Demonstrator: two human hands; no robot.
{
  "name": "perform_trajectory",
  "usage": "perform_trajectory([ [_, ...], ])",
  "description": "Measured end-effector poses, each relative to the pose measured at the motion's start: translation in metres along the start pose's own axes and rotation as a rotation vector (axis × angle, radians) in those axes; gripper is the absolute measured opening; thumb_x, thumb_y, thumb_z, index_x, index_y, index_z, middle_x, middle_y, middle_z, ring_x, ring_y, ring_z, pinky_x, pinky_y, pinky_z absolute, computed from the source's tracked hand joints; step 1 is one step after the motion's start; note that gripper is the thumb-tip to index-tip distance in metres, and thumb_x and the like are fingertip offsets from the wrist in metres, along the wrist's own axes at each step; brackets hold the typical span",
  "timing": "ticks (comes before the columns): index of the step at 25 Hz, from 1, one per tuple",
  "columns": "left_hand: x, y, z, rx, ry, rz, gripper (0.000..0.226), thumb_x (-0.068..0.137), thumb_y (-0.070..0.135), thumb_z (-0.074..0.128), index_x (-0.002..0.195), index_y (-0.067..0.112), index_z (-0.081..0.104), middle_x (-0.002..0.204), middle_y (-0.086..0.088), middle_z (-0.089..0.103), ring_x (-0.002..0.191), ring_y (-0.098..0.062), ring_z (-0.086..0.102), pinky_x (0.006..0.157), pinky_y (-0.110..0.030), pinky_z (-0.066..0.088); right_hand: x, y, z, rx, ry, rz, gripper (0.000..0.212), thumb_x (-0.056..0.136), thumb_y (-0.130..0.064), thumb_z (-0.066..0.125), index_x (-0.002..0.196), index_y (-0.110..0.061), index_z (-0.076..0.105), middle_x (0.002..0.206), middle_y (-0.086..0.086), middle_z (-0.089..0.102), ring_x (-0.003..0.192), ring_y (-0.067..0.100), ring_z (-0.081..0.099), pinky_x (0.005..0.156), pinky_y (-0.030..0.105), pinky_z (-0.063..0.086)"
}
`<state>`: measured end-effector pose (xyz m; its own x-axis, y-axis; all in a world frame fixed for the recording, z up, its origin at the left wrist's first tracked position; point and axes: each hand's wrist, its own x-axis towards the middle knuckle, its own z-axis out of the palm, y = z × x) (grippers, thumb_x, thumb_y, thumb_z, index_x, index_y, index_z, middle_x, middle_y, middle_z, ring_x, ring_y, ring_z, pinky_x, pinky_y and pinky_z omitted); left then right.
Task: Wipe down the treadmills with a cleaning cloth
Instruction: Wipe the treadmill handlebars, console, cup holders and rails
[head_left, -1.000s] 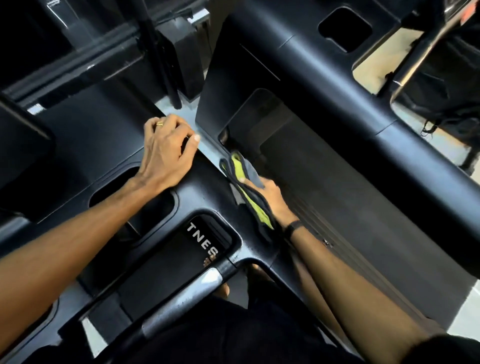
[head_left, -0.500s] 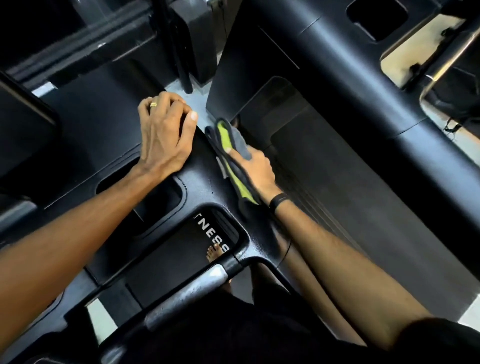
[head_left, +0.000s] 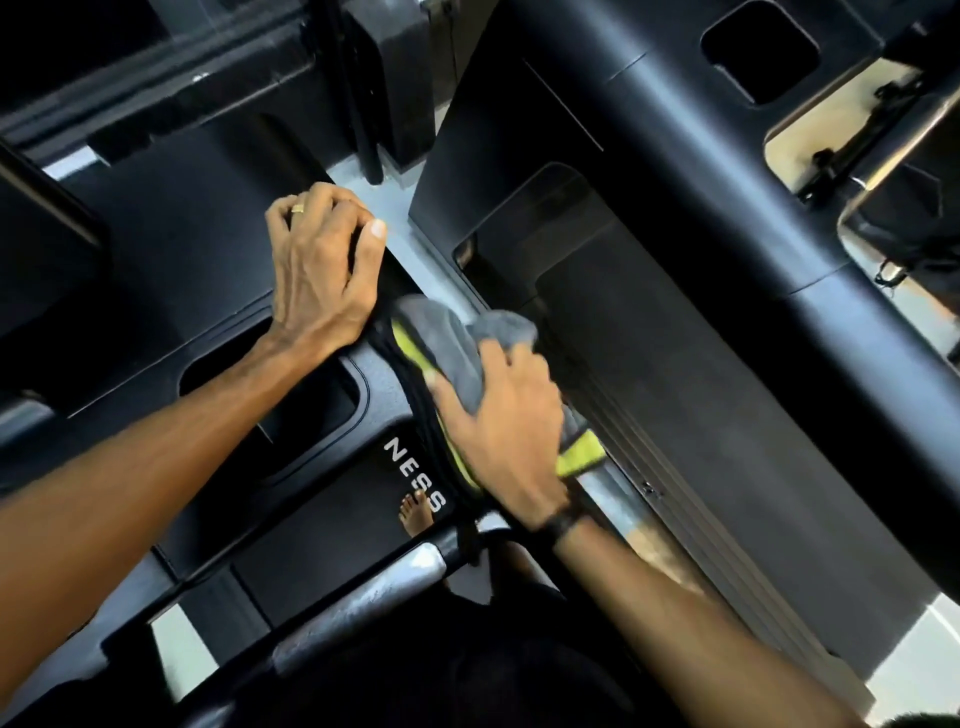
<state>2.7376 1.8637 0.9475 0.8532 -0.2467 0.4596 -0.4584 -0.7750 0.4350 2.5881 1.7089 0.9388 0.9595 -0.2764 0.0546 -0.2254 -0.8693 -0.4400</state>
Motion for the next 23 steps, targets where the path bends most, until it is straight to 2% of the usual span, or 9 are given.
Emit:
perform_trajectory([
  [2, 0.002, 0.003, -0.001, 0.011, -0.016, -0.026, 0.038, 0.102, 0.031, 0.037, 0.093, 0.007, 0.064, 0.109, -0.009, 0.061, 0.103, -0.02, 0.055, 0.1, -0.042, 0.03, 0.053, -0.012, 0.018, 0.177, -0.159, 0.078, 0.055, 0.088, -0.07, 0.049, 0.115, -0.023, 0.058, 0.109, 0.011, 0.063, 0.098, 0.035, 0.059, 0.075, 0.043, 0.047],
  [4, 0.001, 0.004, -0.001, 0.016, -0.033, -0.032, 0.038, 0.102, 0.031, 0.037, 0.093, 0.007, 0.064, 0.109, -0.009, 0.061, 0.104, -0.02, 0.054, 0.1, -0.042, 0.03, 0.081, 0.016, 0.033, 0.527, -0.333, 0.255, 0.048, 0.089, -0.063, 0.06, 0.113, -0.022, 0.065, 0.112, 0.005, 0.069, 0.105, 0.03, 0.063, 0.085, 0.043, 0.051],
  [7, -0.001, 0.003, -0.001, 0.004, -0.021, -0.031, 0.035, 0.102, 0.029, 0.039, 0.091, 0.007, 0.063, 0.108, -0.009, 0.061, 0.102, -0.021, 0.053, 0.1, -0.042, 0.03, 0.051, 0.077, 0.034, 0.848, -0.494, 0.52, 0.041, 0.089, -0.045, 0.072, 0.107, -0.008, 0.073, 0.092, -0.001, 0.07, 0.086, 0.015, 0.064, 0.087, 0.035, 0.049],
  [9, 0.0, 0.002, -0.001, 0.007, -0.019, -0.042, 0.035, 0.102, 0.029, 0.038, 0.09, 0.007, 0.063, 0.107, -0.009, 0.061, 0.101, -0.02, 0.053, 0.1, -0.041, 0.03, 0.011, 0.106, 0.014, 0.733, -0.497, 0.534, 0.048, 0.085, -0.059, 0.07, 0.105, -0.015, 0.074, 0.089, -0.007, 0.07, 0.085, 0.008, 0.062, 0.079, 0.032, 0.046],
  [12, 0.0, 0.003, 0.001, -0.009, -0.027, -0.062, 0.04, 0.102, 0.031, 0.033, 0.09, 0.008, 0.064, 0.106, -0.006, 0.061, 0.099, -0.019, 0.053, 0.101, -0.039, 0.029, -0.027, 0.109, -0.019, 0.442, -0.364, 0.317, 0.062, 0.079, -0.084, 0.049, 0.106, -0.031, 0.066, 0.097, -0.013, 0.068, 0.088, 0.012, 0.063, 0.072, 0.032, 0.047],
  [16, 0.003, 0.0, 0.001, -0.016, -0.016, -0.091, 0.045, 0.102, 0.033, 0.027, 0.091, 0.01, 0.063, 0.105, -0.004, 0.06, 0.098, -0.018, 0.054, 0.099, -0.035, 0.028, 0.004, 0.032, -0.009, 0.161, -0.228, -0.008, 0.058, 0.086, -0.082, 0.038, 0.11, -0.03, 0.05, 0.107, 0.003, 0.056, 0.098, 0.026, 0.053, 0.077, 0.04, 0.045],
  [18, 0.002, 0.002, -0.002, 0.013, -0.004, -0.127, 0.046, 0.101, 0.034, 0.025, 0.092, 0.01, 0.063, 0.105, -0.004, 0.059, 0.098, -0.017, 0.054, 0.098, -0.034, 0.027, 0.044, -0.008, 0.008, 0.169, -0.217, -0.007, 0.061, 0.086, -0.078, 0.042, 0.121, -0.028, 0.05, 0.115, 0.01, 0.058, 0.106, 0.034, 0.055, 0.079, 0.044, 0.045],
  [20, 0.003, 0.004, -0.003, 0.03, 0.015, -0.162, 0.048, 0.101, 0.034, 0.023, 0.093, 0.01, 0.063, 0.106, -0.004, 0.059, 0.098, -0.016, 0.053, 0.098, -0.033, 0.026, 0.09, -0.021, 0.025, 0.267, -0.318, 0.095, 0.064, 0.086, -0.078, 0.046, 0.124, -0.027, 0.053, 0.123, 0.011, 0.061, 0.113, 0.034, 0.056, 0.083, 0.045, 0.045],
  [23, 0.002, 0.009, -0.007, 0.024, 0.041, -0.148, 0.047, 0.1, 0.032, 0.023, 0.094, 0.01, 0.064, 0.109, -0.005, 0.059, 0.101, -0.016, 0.053, 0.1, -0.037, 0.025, 0.115, 0.001, 0.044, 0.614, -0.478, 0.326, 0.054, 0.088, -0.067, 0.059, 0.119, -0.022, 0.066, 0.114, 0.004, 0.07, 0.109, 0.029, 0.063, 0.092, 0.045, 0.051],
])
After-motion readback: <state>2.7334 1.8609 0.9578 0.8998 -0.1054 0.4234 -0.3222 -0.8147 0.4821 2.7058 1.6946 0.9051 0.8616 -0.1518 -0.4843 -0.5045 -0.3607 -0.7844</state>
